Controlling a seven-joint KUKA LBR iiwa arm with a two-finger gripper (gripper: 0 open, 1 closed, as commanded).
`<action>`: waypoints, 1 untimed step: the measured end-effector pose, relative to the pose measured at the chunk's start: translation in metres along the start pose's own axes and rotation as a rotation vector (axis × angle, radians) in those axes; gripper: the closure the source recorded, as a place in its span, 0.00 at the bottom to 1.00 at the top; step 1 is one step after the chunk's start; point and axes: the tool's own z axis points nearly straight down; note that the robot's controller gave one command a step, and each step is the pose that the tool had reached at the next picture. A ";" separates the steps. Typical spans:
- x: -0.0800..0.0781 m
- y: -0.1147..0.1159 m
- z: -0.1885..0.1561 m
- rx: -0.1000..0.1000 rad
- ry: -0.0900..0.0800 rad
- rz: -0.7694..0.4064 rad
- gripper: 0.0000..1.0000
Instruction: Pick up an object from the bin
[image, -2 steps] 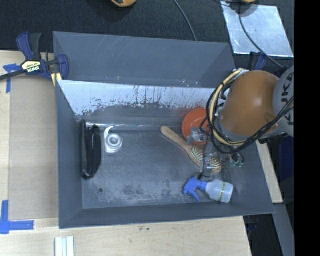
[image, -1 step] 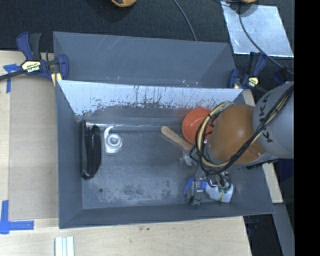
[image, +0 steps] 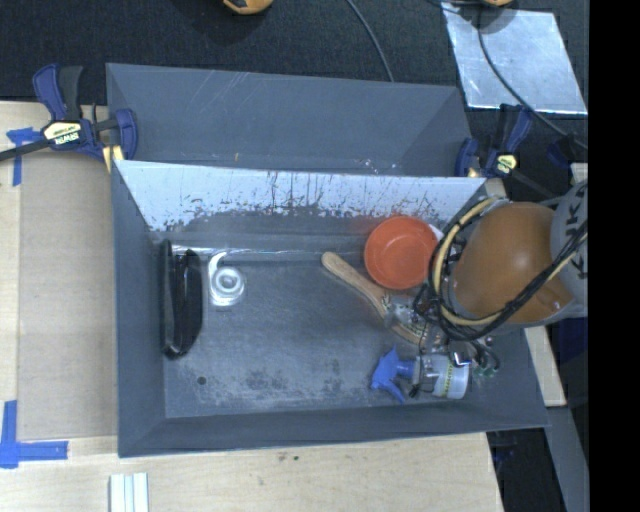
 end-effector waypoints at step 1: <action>-0.002 0.038 0.020 -0.007 0.023 0.028 0.00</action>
Offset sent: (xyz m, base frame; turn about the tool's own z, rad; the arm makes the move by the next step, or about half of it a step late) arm -0.0006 0.0162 -0.0076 -0.0059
